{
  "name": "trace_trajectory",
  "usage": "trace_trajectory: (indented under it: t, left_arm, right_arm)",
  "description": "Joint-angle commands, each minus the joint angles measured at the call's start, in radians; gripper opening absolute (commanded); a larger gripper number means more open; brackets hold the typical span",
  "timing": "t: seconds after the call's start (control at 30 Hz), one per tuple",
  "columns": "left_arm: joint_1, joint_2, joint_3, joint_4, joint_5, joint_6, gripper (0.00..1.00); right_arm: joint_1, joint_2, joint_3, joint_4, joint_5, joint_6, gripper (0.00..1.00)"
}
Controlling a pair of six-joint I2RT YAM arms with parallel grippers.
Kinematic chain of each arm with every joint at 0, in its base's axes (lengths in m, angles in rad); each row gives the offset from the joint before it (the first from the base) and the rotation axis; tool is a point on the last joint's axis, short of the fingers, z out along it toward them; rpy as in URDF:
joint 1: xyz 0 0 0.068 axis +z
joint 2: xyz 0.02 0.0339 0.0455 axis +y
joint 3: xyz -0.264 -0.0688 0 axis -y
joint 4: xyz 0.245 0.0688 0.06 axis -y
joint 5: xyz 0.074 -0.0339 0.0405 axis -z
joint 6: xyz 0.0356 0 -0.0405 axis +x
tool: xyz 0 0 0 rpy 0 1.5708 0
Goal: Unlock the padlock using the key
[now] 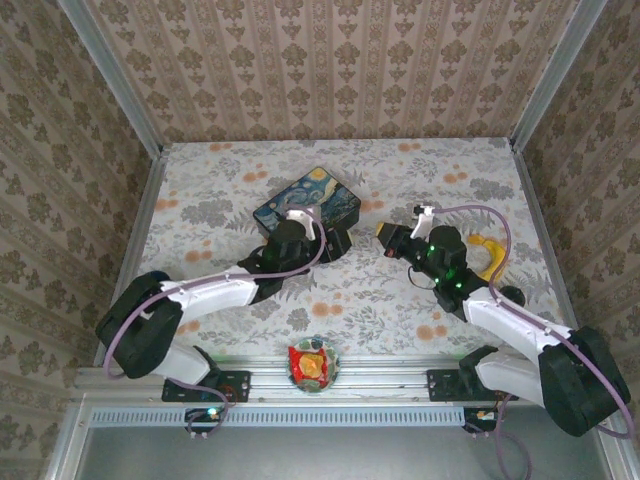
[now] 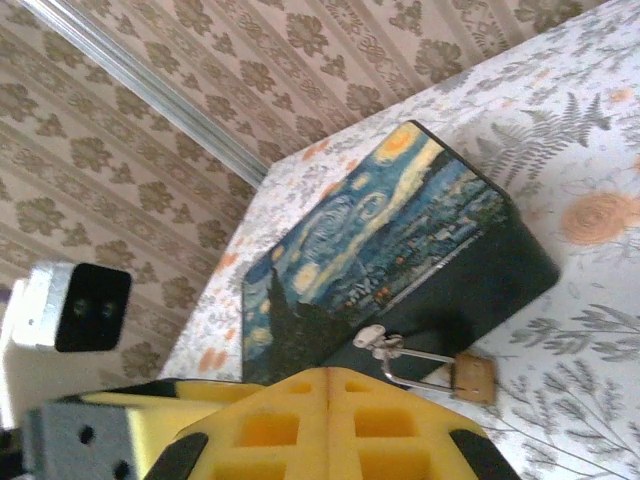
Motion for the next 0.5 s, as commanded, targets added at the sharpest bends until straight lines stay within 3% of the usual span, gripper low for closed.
trace_trajectory:
  t: [0.0, 0.2, 0.37, 0.47]
  left_arm:
    - [0.017, 0.051, 0.005, 0.27, 0.182, 0.06, 0.5]
    - [0.027, 0.192, 0.012, 0.608, 0.347, -0.071, 0.41]
    - [0.048, 0.264, 0.009, 0.755, 0.362, -0.17, 0.38]
    - [0.05, 0.274, 0.014, 0.763, 0.364, -0.184, 0.38]
  right_arm:
    - [0.0, -0.017, 0.031, 0.045, -0.04, 0.065, 0.0]
    - [0.0, -0.019, 0.036, 0.077, -0.057, 0.101, 0.0]
    - [-0.002, -0.026, 0.03, 0.082, -0.062, 0.11, 0.0]
    - [-0.003, -0.033, 0.031, 0.08, -0.059, 0.11, 0.0]
